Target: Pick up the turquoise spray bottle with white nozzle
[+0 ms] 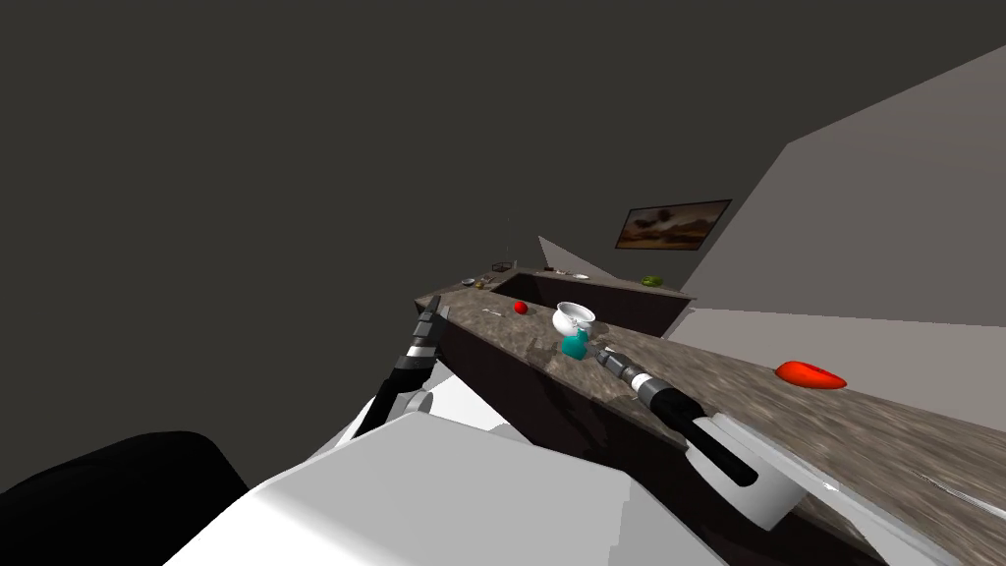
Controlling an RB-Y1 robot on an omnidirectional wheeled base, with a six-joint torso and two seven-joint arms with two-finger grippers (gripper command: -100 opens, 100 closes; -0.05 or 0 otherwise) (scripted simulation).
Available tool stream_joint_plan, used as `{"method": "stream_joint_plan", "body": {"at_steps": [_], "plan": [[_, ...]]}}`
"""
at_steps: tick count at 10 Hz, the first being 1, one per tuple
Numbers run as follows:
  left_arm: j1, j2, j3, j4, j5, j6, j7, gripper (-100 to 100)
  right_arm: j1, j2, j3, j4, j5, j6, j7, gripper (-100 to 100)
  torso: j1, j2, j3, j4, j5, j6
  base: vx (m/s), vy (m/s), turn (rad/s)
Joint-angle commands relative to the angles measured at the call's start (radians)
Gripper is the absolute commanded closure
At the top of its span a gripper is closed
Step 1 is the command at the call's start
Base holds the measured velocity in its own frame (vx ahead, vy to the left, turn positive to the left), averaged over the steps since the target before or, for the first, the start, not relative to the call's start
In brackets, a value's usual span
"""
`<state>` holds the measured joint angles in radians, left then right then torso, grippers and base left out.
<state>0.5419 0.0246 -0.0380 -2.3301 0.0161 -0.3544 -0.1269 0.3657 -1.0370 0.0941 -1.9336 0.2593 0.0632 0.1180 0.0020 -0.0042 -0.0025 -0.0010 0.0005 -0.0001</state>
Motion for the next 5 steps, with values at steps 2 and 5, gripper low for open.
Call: {"method": "stream_joint_plan", "body": {"at_steps": [2, 5], "plan": [[0.000, 0.000, 0.000, 0.000, 0.000, 0.000, 0.000, 0, 0.016, -0.074, 0.002, 0.007, 0.014, 0.016, 0.006, -100, 0.000, 0.000, 0.000, 0.000, 0.000, 0.000, 0.064, 0.046, 0.003], [0.000, 0.000, 0.000, 0.000, 0.000, 0.000, 0.000, 0, 0.029, -0.141, 0.005, 0.010, 0.023, 0.029, 0.009, -100, 0.001, 0.000, 0.000, 0.000, 0.000, 0.000, 0.057, 0.040, 0.012]]}}
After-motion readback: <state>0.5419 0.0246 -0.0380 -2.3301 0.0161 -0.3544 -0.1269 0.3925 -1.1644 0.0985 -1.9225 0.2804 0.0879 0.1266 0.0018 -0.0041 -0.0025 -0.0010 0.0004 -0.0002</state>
